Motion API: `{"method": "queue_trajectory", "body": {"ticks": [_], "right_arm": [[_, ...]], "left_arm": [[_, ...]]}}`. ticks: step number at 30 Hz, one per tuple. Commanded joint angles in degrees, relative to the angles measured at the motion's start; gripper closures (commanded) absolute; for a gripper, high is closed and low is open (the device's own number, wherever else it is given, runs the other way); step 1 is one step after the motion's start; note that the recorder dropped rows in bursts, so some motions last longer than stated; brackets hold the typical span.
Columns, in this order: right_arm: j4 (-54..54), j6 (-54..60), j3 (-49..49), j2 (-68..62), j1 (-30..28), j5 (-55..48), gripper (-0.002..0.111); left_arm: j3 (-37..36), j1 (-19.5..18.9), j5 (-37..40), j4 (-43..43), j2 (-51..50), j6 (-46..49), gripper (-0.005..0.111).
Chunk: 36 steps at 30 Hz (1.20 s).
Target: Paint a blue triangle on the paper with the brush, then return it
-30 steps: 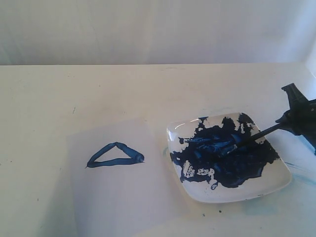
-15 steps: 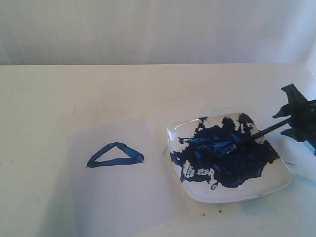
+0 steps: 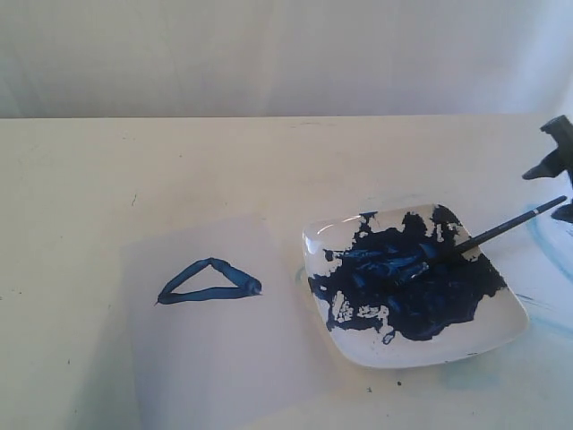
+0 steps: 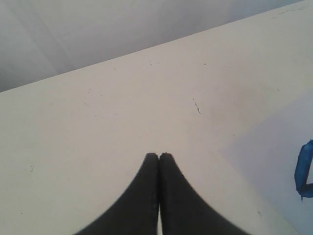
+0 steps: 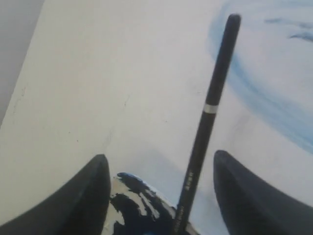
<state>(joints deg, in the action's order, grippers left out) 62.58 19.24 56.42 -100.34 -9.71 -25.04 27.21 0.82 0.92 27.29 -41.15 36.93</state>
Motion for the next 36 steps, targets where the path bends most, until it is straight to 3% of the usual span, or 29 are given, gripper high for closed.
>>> {"method": "queue_trajectory", "body": {"ticks": [1, 3, 7, 14, 20, 32, 36], "right_arm": [[-20.17, -10.55, 0.15, 5.47, -3.56, -3.52, 0.051], [-27.89, -10.81, 0.15, 9.15, -4.00, -4.83, 0.060], [-40.36, -8.99, -2.39, 21.23, -3.00, -5.32, 0.108], [-40.70, -8.73, -9.40, 45.24, -2.72, -0.79, 0.108], [-41.07, -8.96, -10.80, 55.42, -1.49, -7.09, 0.108], [-40.62, -8.96, -10.80, 63.03, 14.39, -8.84, 0.108], [-40.35, -8.96, -10.80, 65.08, 16.22, -8.84, 0.108]], "left_arm": [[-0.45, -0.15, -1.65, 0.90, 0.43, -0.33, 0.107], [-0.45, -0.15, -1.64, 0.90, 0.43, -0.86, 0.107], [-0.45, -0.15, -2.73, 0.90, 0.52, -1.11, 0.107], [-0.45, -0.15, -3.12, 0.90, 0.52, -1.11, 0.107], [-0.45, -0.15, -2.82, 0.90, 0.52, -1.11, 0.107], [-0.45, -0.15, -2.71, 0.90, 0.52, -1.01, 0.107], [-0.45, -0.15, -2.71, 0.90, 0.52, -1.01, 0.107]]}}
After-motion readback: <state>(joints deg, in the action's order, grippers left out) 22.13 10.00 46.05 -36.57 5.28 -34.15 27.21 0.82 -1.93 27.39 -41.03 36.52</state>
